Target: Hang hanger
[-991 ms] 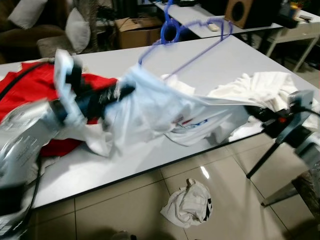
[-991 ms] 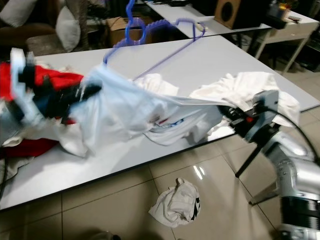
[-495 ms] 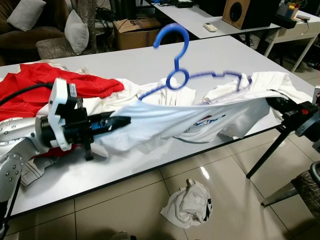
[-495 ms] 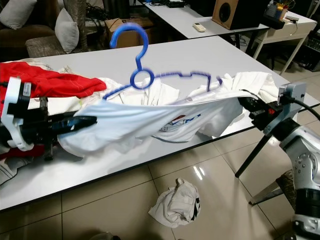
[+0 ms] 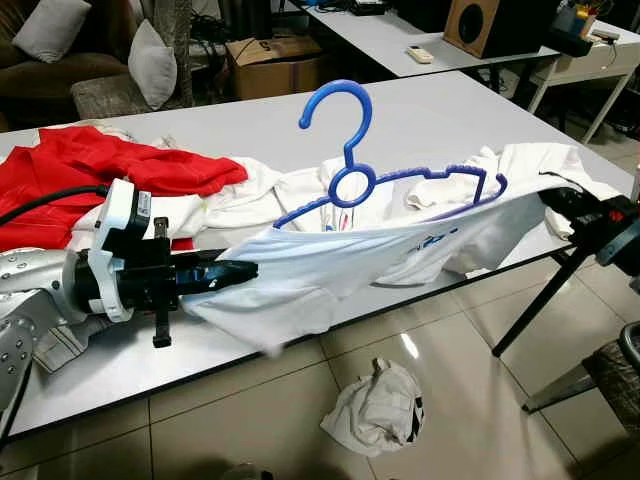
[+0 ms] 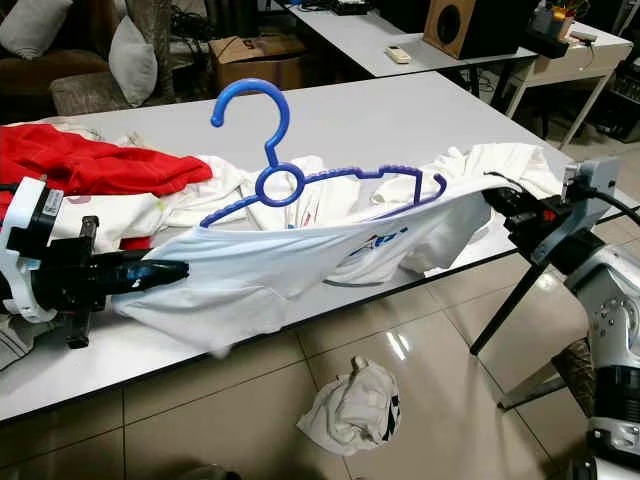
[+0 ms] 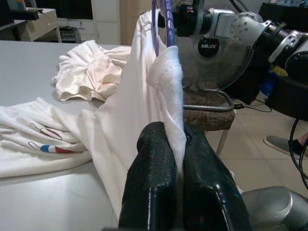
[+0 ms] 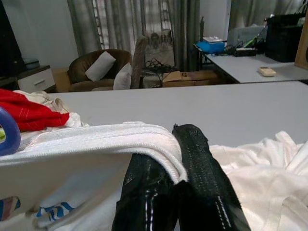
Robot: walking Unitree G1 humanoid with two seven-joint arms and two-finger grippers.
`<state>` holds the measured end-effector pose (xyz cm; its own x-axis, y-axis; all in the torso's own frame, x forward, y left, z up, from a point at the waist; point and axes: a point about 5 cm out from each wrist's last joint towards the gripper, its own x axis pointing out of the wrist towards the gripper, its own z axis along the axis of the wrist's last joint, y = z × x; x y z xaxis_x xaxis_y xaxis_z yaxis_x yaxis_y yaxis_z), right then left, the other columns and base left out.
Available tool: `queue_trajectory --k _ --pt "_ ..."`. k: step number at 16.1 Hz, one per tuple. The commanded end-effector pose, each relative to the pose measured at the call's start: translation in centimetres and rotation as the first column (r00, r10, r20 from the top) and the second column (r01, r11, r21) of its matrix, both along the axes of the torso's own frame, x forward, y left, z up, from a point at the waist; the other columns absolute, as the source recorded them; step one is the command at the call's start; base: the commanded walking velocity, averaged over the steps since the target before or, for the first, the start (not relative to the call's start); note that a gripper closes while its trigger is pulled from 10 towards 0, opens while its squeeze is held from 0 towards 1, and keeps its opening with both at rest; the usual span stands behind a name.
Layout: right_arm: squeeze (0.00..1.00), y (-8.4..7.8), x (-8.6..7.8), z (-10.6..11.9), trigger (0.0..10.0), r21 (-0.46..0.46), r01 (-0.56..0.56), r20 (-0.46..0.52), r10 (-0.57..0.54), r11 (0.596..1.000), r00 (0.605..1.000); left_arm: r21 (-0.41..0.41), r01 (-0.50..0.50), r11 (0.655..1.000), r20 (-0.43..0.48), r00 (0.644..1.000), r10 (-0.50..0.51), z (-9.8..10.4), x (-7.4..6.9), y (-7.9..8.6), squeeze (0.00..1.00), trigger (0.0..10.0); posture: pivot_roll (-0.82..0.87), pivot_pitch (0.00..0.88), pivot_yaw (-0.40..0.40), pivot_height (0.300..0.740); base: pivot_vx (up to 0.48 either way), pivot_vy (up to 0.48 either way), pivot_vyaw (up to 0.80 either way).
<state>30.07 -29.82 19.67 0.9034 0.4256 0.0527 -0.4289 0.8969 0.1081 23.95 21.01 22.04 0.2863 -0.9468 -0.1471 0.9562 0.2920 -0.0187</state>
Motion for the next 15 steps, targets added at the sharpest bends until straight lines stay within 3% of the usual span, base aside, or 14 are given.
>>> queue_trajectory --k 1,4,6,12,15 --pt "0.0 -1.77 -0.22 1.12 0.0 -0.015 0.078 0.037 -0.077 0.997 0.996 0.054 -0.023 0.998 -0.014 1.0 0.024 -0.22 -0.09 0.77 0.0 0.0 -0.13 0.0 0.0 0.74 0.0 0.0 0.0" --pt "0.0 -1.83 -0.08 1.18 0.0 -0.023 0.075 0.037 -0.074 0.997 0.997 0.092 -0.004 0.996 -0.01 1.0 0.005 -0.35 -0.24 0.7 0.0 0.0 -0.13 0.0 -0.003 0.74 0.0 0.0 0.0" --pt "0.0 -1.97 0.01 1.21 0.0 -0.026 0.077 0.036 -0.076 0.997 0.996 -0.021 -0.003 1.0 0.019 1.0 0.003 0.4 -0.1 0.28 0.0 0.0 -0.13 0.0 -0.005 0.74 0.0 0.0 0.0" --pt "0.0 -2.03 0.26 1.19 0.0 -0.025 0.076 0.037 -0.075 0.997 0.996 -0.025 0.012 1.0 0.002 1.0 -0.012 0.33 -0.44 0.64 0.0 0.0 -0.13 0.0 -0.008 0.74 0.0 0.0 0.0" --pt "0.0 -1.97 0.41 1.3 0.0 -0.025 0.075 0.04 -0.074 0.997 0.996 0.021 0.031 0.999 -0.022 0.999 -0.03 0.05 -0.67 0.75 0.0 0.0 -0.13 0.0 -0.008 0.74 0.0 0.0 0.0"
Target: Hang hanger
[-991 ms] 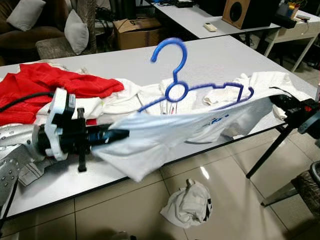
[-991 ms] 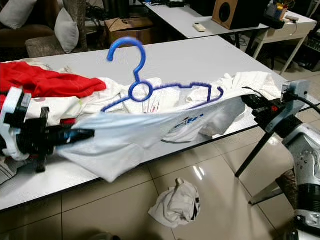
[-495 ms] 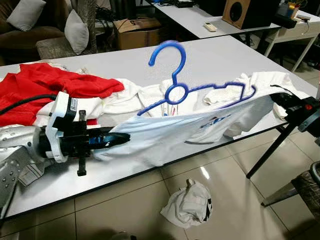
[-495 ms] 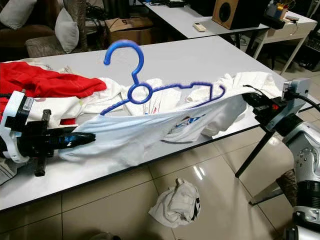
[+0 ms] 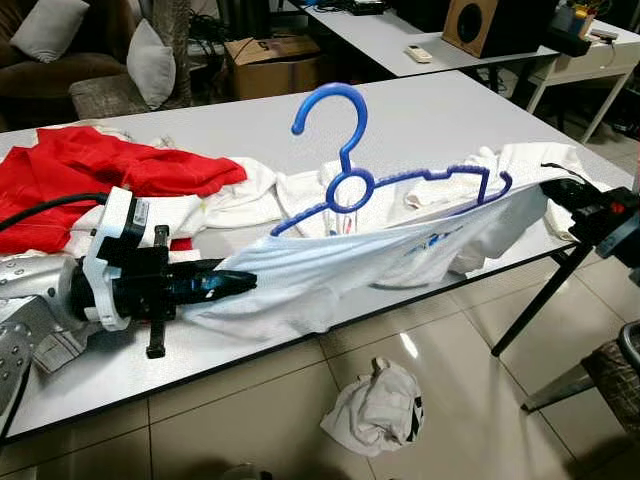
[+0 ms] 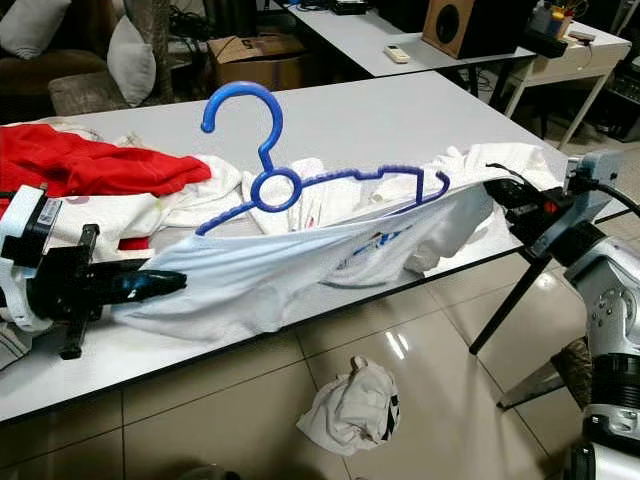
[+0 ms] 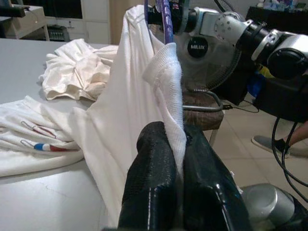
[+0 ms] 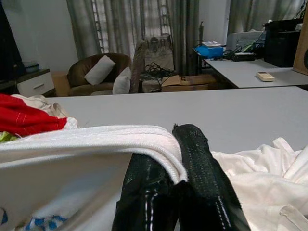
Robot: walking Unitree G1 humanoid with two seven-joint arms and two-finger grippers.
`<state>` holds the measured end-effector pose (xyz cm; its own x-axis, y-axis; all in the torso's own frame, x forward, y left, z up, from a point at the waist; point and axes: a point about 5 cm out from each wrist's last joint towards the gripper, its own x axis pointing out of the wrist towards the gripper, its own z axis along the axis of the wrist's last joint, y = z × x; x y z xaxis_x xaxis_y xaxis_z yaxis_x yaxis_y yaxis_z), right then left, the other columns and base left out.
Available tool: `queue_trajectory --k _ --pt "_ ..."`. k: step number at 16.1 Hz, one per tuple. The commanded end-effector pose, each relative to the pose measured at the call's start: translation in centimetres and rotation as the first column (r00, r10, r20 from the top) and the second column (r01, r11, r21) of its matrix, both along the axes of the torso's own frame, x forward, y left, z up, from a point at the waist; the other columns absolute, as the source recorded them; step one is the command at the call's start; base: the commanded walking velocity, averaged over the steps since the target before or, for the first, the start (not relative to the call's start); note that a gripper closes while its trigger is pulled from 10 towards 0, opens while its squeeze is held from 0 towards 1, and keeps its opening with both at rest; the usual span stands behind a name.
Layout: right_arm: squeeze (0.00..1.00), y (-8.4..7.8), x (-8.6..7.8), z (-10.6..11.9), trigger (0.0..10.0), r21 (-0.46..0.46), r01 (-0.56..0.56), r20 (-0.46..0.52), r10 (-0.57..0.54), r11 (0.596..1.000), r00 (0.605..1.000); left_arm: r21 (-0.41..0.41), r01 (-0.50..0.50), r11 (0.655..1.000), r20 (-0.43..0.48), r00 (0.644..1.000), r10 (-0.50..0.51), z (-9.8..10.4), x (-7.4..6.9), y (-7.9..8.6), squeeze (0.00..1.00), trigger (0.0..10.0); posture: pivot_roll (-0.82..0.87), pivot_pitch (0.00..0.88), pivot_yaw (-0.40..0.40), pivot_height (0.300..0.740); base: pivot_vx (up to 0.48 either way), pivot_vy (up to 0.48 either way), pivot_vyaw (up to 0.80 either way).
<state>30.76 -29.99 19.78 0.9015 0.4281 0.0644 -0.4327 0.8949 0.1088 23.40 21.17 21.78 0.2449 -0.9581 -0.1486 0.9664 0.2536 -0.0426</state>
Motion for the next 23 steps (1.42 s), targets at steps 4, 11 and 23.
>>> queue_trajectory --k 4,11,23 --pt "0.0 -1.3 -0.1 1.3 0.0 -0.032 0.059 0.035 -0.058 0.998 0.998 0.141 -0.099 0.985 0.055 0.994 0.092 -0.8 1.0 0.7 0.0 0.0 -0.13 0.0 -0.008 0.74 0.0 0.0 0.0" --pt "0.0 2.2 -0.9 1.8 0.0 -0.1 -0.149 0.029 0.153 0.984 0.988 0.243 -0.246 0.938 0.206 0.958 0.198 -1.1 3.5 0.7 0.0 0.0 -0.13 0.0 0.003 0.74 0.0 0.0 0.0" --pt "0.0 -1.9 -1.6 1.3 0.0 -0.114 -0.034 -0.028 0.031 0.993 0.999 0.186 -0.361 0.914 0.182 0.927 0.329 -1.1 3.4 5.4 0.0 0.0 -0.13 0.0 -0.005 0.74 0.0 0.0 0.0"
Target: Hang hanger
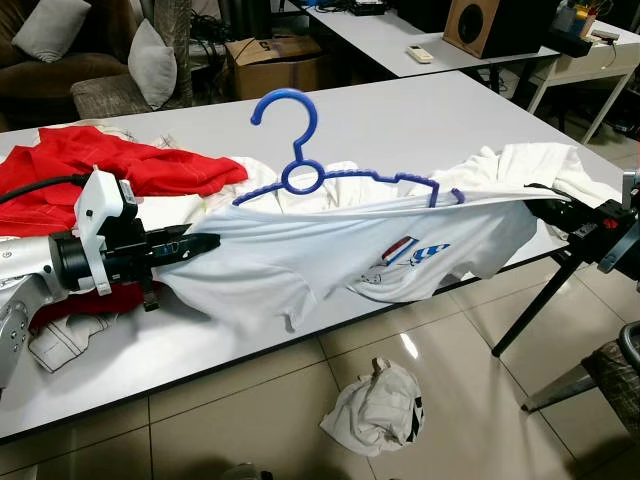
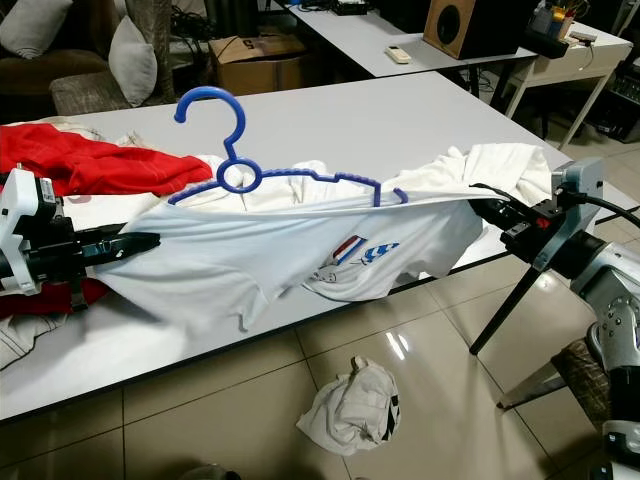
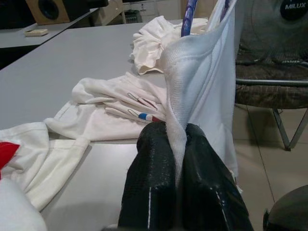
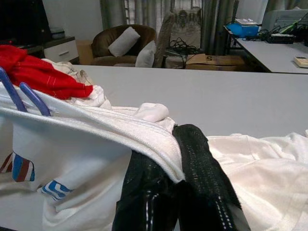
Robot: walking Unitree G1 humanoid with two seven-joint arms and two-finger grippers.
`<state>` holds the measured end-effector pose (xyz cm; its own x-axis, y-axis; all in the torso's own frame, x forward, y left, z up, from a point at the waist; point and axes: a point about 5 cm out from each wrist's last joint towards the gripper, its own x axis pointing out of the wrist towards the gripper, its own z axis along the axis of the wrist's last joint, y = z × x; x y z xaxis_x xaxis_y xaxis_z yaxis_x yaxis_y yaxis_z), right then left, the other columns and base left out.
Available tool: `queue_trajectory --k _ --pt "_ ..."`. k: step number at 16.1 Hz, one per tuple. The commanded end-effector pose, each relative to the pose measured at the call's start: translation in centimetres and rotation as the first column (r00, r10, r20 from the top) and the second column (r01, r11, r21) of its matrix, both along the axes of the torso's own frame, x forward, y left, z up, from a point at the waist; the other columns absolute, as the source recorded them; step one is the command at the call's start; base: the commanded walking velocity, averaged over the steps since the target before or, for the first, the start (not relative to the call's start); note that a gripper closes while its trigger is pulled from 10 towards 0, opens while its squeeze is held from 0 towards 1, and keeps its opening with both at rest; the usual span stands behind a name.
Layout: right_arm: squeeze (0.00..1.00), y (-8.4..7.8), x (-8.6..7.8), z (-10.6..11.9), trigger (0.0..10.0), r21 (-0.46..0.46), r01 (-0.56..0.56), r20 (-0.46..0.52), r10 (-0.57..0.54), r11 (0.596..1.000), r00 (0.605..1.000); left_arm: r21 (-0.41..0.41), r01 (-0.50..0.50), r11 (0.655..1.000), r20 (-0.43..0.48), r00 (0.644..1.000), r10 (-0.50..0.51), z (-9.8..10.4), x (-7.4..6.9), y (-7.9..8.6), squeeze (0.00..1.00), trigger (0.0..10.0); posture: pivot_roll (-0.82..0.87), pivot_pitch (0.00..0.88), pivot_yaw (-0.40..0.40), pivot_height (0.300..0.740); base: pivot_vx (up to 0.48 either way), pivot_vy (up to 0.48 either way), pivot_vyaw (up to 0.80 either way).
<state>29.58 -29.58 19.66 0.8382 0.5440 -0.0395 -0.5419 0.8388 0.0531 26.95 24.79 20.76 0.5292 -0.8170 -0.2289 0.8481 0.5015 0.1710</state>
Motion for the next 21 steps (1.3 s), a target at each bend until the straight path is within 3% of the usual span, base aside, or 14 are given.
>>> queue_trajectory --k 1,3,6,9,11,13,15,18,21 --pt "0.0 -2.4 -0.3 1.5 0.0 -0.014 0.1 0.049 -0.099 0.995 0.994 0.06 -0.072 0.996 -0.026 0.997 0.074 -0.3 -0.2 1.8 0.0 0.0 -0.13 0.0 -0.003 0.74 0.0 0.0 0.0" --pt "0.0 -2.2 -0.2 1.8 0.0 -0.01 0.092 0.059 -0.091 0.996 0.994 0.094 -0.041 0.995 -0.044 0.998 0.046 -0.8 -0.3 1.4 0.0 0.0 -0.13 0.0 -0.004 0.74 0.0 0.0 0.0" --pt "0.0 -0.1 0.5 2.4 0.0 -0.016 0.06 0.082 -0.058 0.998 0.995 0.156 0.024 0.987 -0.029 0.999 -0.019 -1.4 0.3 -0.6 0.0 0.0 -0.13 0.0 -0.002 0.74 0.0 0.0 0.0" --pt "0.0 2.5 1.0 2.7 0.0 -0.018 0.014 0.078 -0.013 1.0 0.997 0.177 0.009 0.984 0.026 1.0 -0.014 -0.9 1.6 -2.2 0.0 0.0 -0.13 0.0 -0.003 0.74 0.0 0.0 0.0" --pt "0.0 5.4 1.1 3.3 0.0 -0.03 -0.067 0.083 0.07 0.997 0.994 0.157 0.021 0.987 0.042 0.999 -0.028 0.0 2.7 -3.7 0.0 0.0 -0.13 0.0 0.002 0.74 0.0 0.0 0.0" --pt "0.0 6.3 1.1 3.6 0.0 -0.034 -0.085 0.084 0.088 0.996 0.993 0.158 0.025 0.987 0.045 0.998 -0.033 0.3 3.0 -4.1 0.0 0.0 -0.12 0.0 0.007 0.74 0.0 0.0 0.0" --pt "0.0 8.7 1.5 4.8 0.0 -0.049 -0.122 0.108 0.127 0.991 0.986 0.177 0.108 0.978 0.033 0.993 -0.115 0.5 3.3 -5.9 0.0 0.0 -0.13 0.0 0.021 0.74 0.0 0.0 0.0" --pt "0.0 9.4 2.0 5.9 0.0 -0.056 -0.104 0.163 0.112 0.993 0.98 0.212 0.181 0.96 0.022 0.982 -0.19 0.4 3.0 -6.7 0.0 0.0 -0.13 0.0 0.023 0.74 0.0 0.0 0.0" --pt "0.0 9.4 2.0 5.9 0.0 -0.056 -0.104 0.163 0.112 0.993 0.98 0.212 0.181 0.96 0.022 0.982 -0.19 0.4 3.0 -6.7 0.0 0.0 -0.13 0.0 0.023 0.74 0.0 0.0 0.0"
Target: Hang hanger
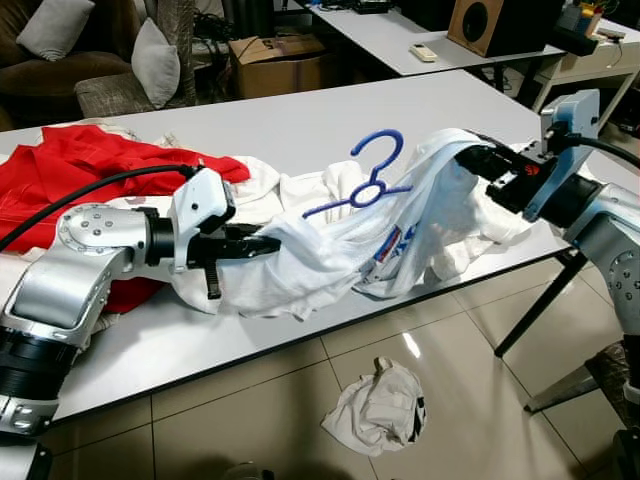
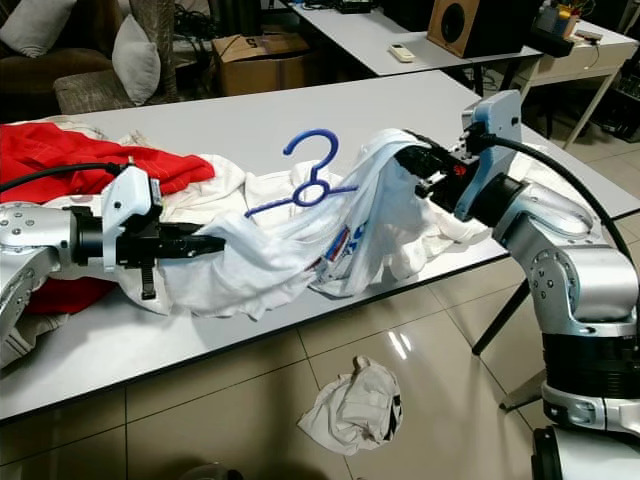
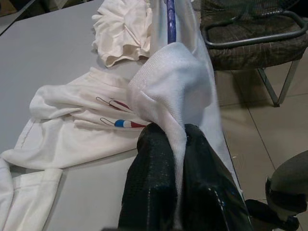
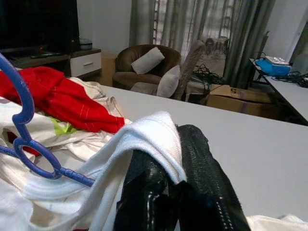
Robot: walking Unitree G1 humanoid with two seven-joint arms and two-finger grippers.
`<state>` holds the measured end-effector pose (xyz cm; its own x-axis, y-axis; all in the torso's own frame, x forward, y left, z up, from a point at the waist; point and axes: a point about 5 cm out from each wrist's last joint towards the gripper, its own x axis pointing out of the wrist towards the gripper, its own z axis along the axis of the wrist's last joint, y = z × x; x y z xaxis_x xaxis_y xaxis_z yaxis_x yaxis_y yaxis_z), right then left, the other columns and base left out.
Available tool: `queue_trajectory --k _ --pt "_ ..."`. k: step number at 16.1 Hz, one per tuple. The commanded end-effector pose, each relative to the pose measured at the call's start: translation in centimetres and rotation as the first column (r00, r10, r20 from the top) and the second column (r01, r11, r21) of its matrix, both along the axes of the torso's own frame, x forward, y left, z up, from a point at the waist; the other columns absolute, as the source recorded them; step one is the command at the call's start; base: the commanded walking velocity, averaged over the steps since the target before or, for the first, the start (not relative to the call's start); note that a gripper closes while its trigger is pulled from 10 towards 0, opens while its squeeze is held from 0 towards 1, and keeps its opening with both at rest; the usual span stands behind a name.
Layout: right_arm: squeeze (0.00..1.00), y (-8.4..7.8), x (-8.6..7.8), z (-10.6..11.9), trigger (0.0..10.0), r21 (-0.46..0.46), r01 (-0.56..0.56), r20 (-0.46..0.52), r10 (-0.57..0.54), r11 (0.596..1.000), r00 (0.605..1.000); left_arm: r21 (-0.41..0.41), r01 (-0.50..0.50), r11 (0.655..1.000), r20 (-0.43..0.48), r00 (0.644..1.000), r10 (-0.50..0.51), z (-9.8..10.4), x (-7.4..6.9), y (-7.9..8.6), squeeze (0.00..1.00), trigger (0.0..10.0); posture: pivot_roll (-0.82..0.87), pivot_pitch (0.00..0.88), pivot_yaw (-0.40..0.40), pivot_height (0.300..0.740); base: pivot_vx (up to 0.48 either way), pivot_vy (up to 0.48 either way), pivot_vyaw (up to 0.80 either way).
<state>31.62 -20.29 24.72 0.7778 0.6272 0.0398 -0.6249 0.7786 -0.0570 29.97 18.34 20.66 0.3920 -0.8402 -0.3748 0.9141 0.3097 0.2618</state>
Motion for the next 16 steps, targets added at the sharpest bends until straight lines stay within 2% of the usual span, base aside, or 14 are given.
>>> queue_trajectory --k 1,13,14,15,16 --pt "0.0 0.2 -0.1 0.9 0.0 -0.003 -0.007 0.038 0.007 1.0 0.999 0.025 0.019 1.0 0.025 1.0 -0.02 0.5 0.0 -0.2 0.0 0.0 -0.13 0.0 0.023 0.74 0.0 0.0 0.0" --pt "0.0 0.2 -0.1 0.9 0.0 -0.003 -0.007 0.038 0.007 1.0 0.999 0.025 0.019 1.0 0.025 1.0 -0.02 0.5 0.0 -0.2 0.0 0.0 -0.13 0.0 0.023 0.74 0.0 0.0 0.0" --pt "0.0 1.5 -0.2 0.0 0.0 0.013 -0.093 0.004 0.093 0.996 0.996 -0.025 0.042 0.999 0.005 0.999 -0.042 1.1 -0.3 0.1 0.0 0.0 -0.09 0.0 0.019 0.74 0.0 0.0 0.0" --pt "0.0 3.3 -1.0 -1.6 0.0 0.034 -0.22 -0.049 0.222 0.975 0.974 -0.102 0.031 0.994 -0.003 1.0 -0.031 1.7 -0.3 0.8 0.0 0.0 -0.1 0.0 0.02 0.74 0.0 0.0 0.0" --pt "0.0 3.7 -1.3 -2.0 0.0 0.043 -0.248 -0.064 0.25 0.968 0.966 -0.119 0.027 0.993 -0.004 1.0 -0.027 1.8 -0.3 0.9 0.0 0.0 -0.1 0.0 0.02 0.74 0.0 0.0 0.0"
